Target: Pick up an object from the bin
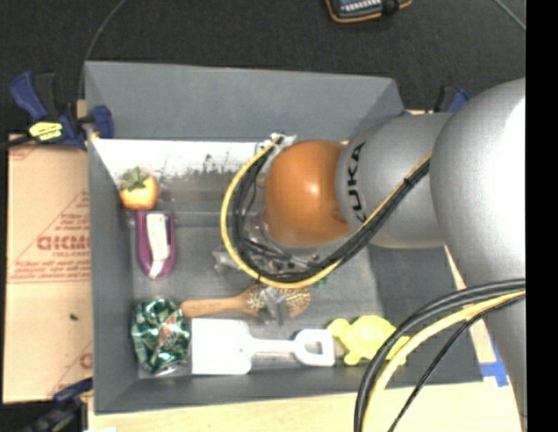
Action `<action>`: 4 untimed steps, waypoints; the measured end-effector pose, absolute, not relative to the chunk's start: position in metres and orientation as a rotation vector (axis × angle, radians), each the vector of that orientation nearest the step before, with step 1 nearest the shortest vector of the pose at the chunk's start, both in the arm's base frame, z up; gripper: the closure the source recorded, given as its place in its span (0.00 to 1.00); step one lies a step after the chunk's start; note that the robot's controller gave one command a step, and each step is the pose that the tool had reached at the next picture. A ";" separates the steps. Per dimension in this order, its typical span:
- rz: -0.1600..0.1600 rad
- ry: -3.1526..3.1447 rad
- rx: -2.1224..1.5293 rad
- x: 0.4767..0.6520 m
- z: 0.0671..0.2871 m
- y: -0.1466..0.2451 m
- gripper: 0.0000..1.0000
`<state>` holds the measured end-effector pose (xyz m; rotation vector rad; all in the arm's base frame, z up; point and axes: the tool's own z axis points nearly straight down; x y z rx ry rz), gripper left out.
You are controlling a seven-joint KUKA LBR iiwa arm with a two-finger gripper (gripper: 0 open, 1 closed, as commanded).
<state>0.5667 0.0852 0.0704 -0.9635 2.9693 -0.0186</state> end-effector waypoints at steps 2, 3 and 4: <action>-0.002 3.062 -0.646 0.537 0.073 0.040 1.00; -0.001 3.068 -0.647 0.535 0.102 0.039 1.00; -0.003 3.059 -0.642 0.538 0.122 0.039 1.00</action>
Offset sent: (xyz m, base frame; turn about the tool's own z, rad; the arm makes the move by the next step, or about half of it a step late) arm 0.0000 0.0000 0.0000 0.0000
